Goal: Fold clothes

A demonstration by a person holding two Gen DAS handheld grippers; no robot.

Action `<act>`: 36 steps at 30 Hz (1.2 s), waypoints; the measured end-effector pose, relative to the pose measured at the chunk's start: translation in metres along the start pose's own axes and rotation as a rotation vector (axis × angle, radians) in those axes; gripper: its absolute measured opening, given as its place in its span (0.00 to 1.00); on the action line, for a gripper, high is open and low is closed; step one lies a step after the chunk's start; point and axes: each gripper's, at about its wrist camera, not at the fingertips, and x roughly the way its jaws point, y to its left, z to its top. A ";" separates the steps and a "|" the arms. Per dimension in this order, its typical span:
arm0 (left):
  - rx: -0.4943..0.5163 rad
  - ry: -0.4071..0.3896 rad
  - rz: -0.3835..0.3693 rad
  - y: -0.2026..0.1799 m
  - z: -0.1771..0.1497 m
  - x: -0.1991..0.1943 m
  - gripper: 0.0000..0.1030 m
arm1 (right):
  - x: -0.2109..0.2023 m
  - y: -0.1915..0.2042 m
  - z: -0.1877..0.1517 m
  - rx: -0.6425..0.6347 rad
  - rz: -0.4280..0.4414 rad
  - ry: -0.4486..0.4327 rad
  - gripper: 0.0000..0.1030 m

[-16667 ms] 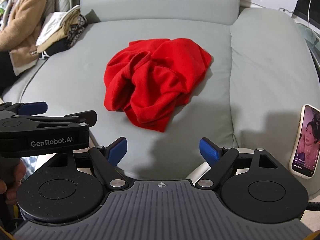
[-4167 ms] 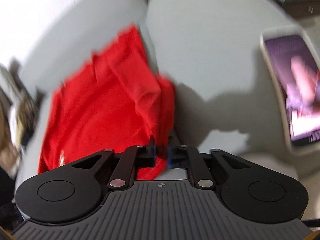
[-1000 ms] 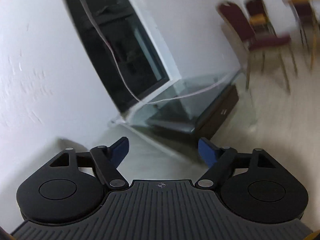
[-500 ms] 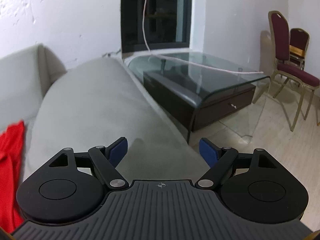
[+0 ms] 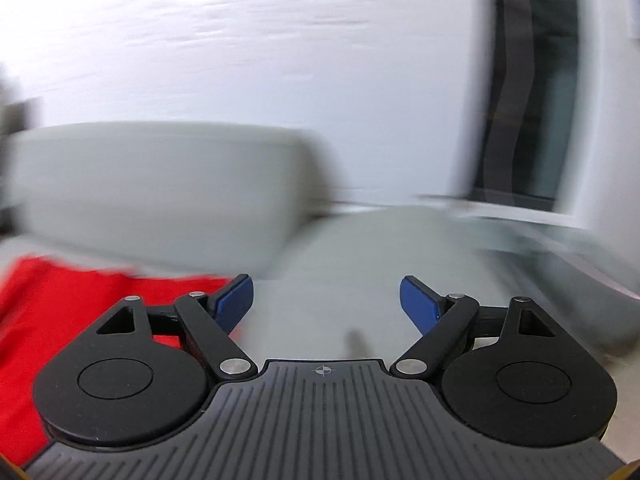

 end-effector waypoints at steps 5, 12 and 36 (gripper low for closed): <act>-0.052 0.017 -0.007 0.023 -0.005 0.004 0.65 | 0.045 0.095 -0.011 -0.280 0.238 0.109 0.72; -0.083 0.020 -0.041 0.036 -0.003 0.016 0.65 | 0.111 0.193 -0.042 -0.596 0.231 0.294 0.65; -0.064 -0.033 -0.073 0.025 -0.003 -0.015 0.65 | 0.063 0.094 0.036 -0.129 0.062 0.028 0.02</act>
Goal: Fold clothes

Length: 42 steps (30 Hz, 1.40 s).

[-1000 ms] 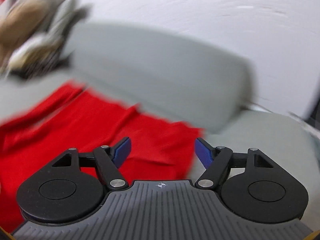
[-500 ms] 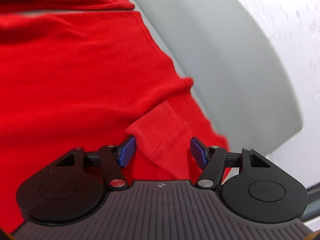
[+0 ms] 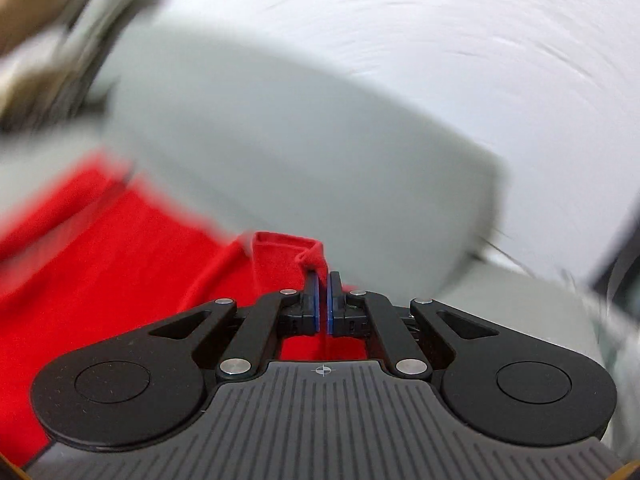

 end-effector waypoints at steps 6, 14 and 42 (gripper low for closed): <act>0.012 -0.022 -0.075 -0.022 0.011 -0.019 0.65 | -0.075 -0.139 0.026 0.367 -0.118 -0.127 0.02; 0.012 0.054 -0.224 -0.066 0.014 -0.015 0.65 | -0.107 -0.265 -0.031 0.527 -0.350 -0.045 0.02; 0.319 0.197 -0.215 -0.094 -0.018 0.000 0.65 | -0.159 -0.309 -0.111 0.666 -0.418 0.189 0.44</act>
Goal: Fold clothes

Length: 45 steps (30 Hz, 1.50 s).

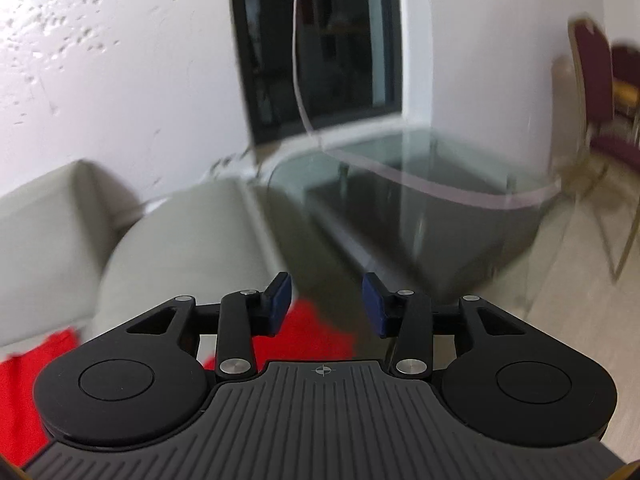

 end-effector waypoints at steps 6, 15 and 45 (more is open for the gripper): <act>-0.039 -0.026 0.044 0.027 -0.046 -0.017 0.65 | -0.073 0.039 -0.089 -0.047 0.284 0.264 0.56; -0.169 -0.101 0.057 0.050 -0.084 -0.034 0.65 | -0.050 0.088 -0.197 -0.149 0.308 0.602 0.45; -0.196 -0.092 0.048 0.048 -0.093 -0.025 0.65 | -0.032 0.082 -0.132 -0.049 0.183 0.368 0.38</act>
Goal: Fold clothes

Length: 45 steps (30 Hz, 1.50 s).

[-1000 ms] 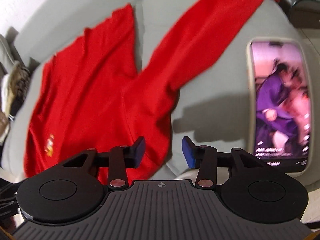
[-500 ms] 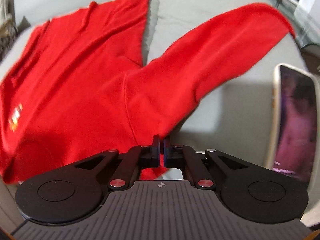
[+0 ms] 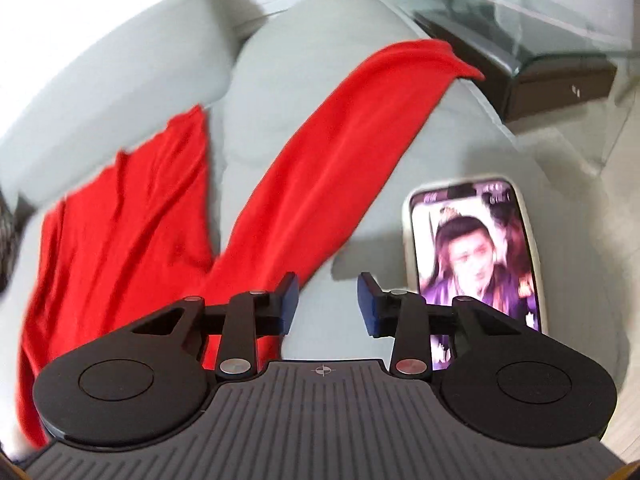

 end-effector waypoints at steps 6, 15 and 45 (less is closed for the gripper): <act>-0.009 0.007 0.006 0.001 0.000 0.003 0.64 | 0.031 0.010 0.023 0.016 -0.118 0.008 0.38; -0.025 0.010 -0.008 0.005 -0.001 0.003 0.64 | 0.027 0.011 0.027 -0.026 -0.161 -0.113 0.01; 0.072 0.082 0.129 0.022 0.006 -0.005 0.29 | -0.044 0.120 -0.105 -0.425 0.127 0.185 0.28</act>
